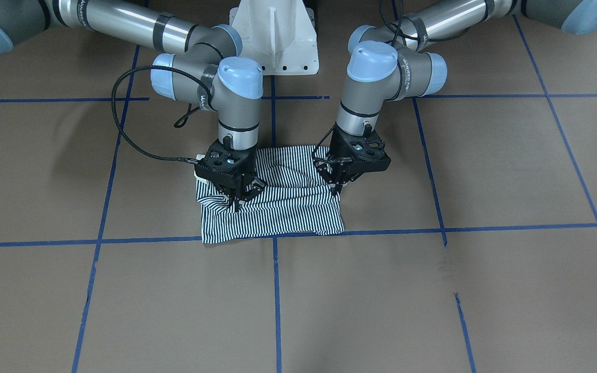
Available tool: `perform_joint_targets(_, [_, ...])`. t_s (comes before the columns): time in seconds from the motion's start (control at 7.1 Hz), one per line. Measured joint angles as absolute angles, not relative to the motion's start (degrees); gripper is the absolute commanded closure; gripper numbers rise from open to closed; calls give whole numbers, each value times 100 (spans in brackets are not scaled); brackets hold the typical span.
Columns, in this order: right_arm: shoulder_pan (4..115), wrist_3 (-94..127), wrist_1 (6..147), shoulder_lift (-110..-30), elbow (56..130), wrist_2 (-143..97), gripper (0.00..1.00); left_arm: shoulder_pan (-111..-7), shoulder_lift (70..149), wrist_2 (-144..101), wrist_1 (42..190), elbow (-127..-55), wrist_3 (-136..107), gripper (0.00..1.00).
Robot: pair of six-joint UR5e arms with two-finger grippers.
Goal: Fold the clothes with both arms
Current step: 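Lay the folded edge down and open both grippers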
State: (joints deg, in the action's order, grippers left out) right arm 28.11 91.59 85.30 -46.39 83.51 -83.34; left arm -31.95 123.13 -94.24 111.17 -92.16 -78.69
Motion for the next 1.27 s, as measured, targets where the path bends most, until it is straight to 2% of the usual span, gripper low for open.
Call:
perform_joint_targets(0.56, [2834, 8155, 8570, -4451, 8463, -8658, 0, -3858, 11982, -10094, 11420, -9386, -5863, 0])
perform_joint_targets(1.27, [2362, 7155, 8630, -4521, 8396, -8593, 0, -4004, 11776, -10282, 11783, -9389, -5671, 0])
